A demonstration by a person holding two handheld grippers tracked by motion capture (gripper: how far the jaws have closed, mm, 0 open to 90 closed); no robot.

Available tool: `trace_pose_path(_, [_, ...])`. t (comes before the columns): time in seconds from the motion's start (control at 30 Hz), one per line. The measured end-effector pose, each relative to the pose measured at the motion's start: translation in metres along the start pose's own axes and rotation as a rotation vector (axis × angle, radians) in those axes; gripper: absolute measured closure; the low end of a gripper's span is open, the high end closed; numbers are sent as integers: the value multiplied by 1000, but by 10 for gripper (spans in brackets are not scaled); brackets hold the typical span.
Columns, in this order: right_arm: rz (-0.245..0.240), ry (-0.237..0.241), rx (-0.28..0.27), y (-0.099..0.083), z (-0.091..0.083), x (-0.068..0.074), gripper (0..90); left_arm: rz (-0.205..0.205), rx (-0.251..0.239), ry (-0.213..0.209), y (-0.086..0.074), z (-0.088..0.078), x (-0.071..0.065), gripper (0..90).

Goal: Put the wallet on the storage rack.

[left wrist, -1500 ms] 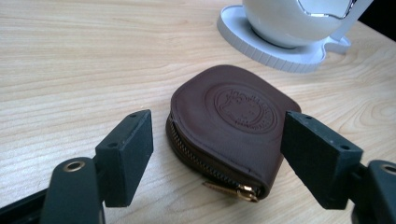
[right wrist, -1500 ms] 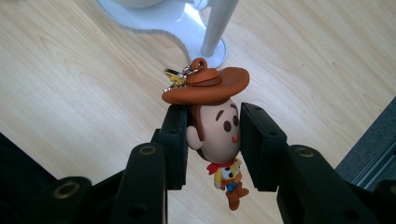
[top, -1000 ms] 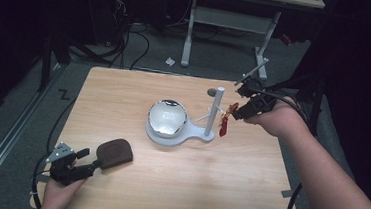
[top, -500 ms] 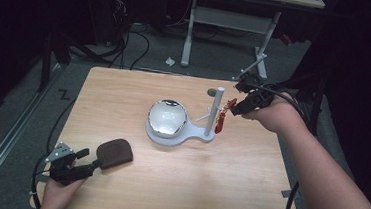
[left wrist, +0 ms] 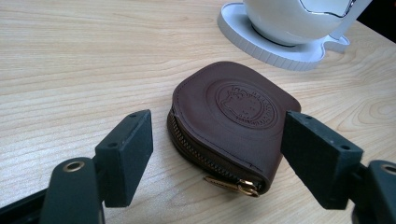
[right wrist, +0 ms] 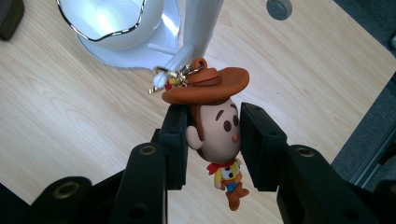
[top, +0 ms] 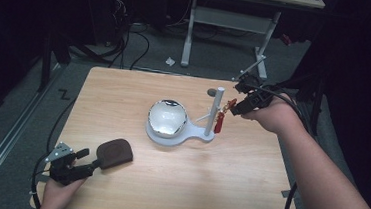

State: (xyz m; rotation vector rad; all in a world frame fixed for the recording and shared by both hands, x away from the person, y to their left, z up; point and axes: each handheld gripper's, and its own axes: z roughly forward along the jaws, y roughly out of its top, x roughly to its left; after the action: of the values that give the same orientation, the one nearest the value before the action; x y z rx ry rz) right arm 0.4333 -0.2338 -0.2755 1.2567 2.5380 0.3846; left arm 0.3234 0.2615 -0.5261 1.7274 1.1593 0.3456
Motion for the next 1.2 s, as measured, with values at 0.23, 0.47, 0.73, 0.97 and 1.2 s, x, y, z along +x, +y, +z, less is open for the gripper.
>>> trace_pose_path(0.23, [12, 14, 3, -7, 12, -3, 643, 2, 3, -1, 0, 1, 0, 255])
trace_pose_path(0.47, [33, 27, 1, -17, 26, -4, 643, 5, 7, -3, 0, 2, -1, 255])
trace_pose_path(0.73, [60, 50, -15, -30, 46, -6, 641, 9, 14, -5, 0, 3, -2, 255])
trace_pose_path(0.97, [93, 70, -49, -40, 65, -6, 640, 12, 18, -7, 0, 4, -2, 256])
trace_pose_path(1.2, [120, 89, -92, -47, 89, -3, 638, 15, 19, -8, 0, 4, -3, 256])
